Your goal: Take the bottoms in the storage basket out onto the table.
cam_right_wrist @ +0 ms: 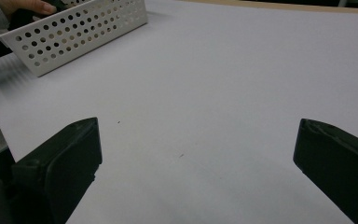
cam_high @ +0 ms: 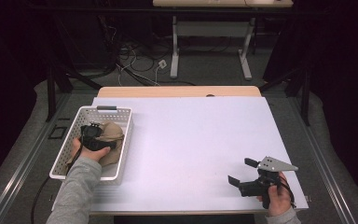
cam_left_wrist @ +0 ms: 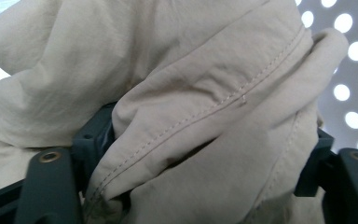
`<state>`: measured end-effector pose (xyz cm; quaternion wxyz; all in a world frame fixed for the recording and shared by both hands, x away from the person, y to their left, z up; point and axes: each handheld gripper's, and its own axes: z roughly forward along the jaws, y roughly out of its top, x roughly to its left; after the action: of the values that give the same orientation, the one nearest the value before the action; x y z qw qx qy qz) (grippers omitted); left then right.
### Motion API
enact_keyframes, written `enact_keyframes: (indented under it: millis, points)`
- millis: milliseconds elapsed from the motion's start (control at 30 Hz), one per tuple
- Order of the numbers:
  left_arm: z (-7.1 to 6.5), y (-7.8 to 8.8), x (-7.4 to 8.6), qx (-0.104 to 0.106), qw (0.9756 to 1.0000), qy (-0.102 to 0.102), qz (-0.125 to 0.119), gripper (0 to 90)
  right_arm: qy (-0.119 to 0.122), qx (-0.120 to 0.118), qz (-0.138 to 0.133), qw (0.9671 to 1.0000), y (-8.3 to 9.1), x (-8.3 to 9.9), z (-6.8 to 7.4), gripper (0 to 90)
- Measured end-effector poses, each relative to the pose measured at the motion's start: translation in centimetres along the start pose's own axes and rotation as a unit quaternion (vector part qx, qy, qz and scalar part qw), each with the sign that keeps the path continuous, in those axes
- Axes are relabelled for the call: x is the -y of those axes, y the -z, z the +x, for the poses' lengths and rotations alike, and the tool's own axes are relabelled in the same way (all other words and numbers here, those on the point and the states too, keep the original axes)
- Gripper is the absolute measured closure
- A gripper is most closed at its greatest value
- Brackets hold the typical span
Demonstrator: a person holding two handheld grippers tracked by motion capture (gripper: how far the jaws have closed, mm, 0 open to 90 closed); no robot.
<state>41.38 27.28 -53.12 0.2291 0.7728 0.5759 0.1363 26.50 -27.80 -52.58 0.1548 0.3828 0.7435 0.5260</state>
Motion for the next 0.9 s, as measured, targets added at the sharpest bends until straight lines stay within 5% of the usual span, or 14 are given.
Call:
enact_keyframes:
  millis: [300, 600, 900]
  points:
    - [-0.4, 0.5, -0.3, -0.002, 0.9996, -0.03, 0.002, 48.6, 0.002, -0.002, 0.007, 1.0, 0.0, 0.0, 0.1, 0.5]
    - [0.7, 1.1, -0.3, 0.034, 0.9992, 0.011, -0.019, 65.1, 0.001, 0.0, 0.004, 1.0, -0.1, 0.1, 0.0, 0.6]
    - [1.8, 2.3, 0.1, 0.037, 0.9969, 0.047, -0.051, 73.1, -0.003, 0.002, 0.004, 1.0, -0.1, 0.1, -0.1, 0.8]
